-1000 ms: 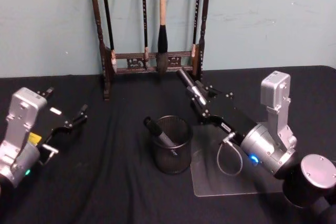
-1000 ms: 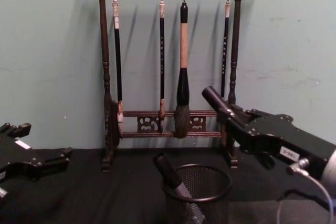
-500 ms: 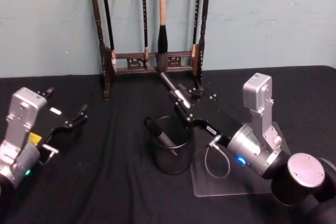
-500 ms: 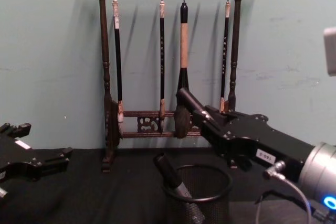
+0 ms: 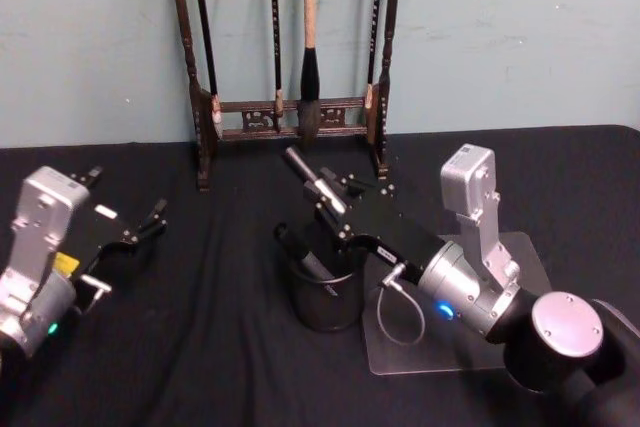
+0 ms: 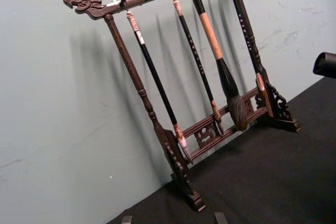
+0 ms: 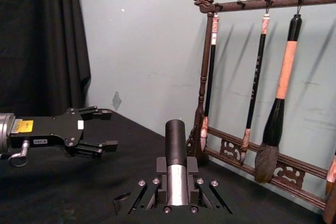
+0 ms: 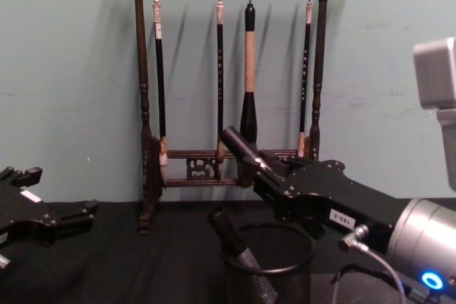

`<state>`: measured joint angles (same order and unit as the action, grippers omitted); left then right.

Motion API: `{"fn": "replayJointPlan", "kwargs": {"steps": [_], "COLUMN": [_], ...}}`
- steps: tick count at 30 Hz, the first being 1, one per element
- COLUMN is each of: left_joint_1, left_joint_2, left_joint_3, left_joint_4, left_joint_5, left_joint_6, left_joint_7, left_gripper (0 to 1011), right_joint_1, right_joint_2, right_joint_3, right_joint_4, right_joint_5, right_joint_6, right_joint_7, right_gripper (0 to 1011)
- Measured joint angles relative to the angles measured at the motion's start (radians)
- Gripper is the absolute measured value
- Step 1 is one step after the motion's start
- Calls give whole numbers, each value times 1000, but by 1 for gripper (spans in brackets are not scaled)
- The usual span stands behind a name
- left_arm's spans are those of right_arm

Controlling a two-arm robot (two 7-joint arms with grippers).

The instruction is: Pick up the water-based marker from the table and place it into the pen holder.

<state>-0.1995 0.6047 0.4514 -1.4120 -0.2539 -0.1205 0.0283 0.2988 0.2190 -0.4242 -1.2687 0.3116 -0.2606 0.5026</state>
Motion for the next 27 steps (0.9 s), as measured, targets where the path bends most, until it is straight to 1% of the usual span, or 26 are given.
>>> {"fn": "replayJointPlan", "kwargs": {"steps": [18,27], "left_joint_1": [0,0], "left_joint_2": [0,0], "left_joint_3": [0,0], "left_joint_4": [0,0], "left_joint_5": [0,0], "left_joint_6": [0,0], "left_joint_7": [0,0], "left_gripper": [1009,1009], "right_joint_1": [47,64], "right_joint_2": [-23,-31], "right_joint_3": [-31,-40], "right_joint_4": [44,63], "right_joint_5": [-18,-24], "right_joint_6": [2,3], "right_joint_7": [7,11], "right_gripper": [215,215]}}
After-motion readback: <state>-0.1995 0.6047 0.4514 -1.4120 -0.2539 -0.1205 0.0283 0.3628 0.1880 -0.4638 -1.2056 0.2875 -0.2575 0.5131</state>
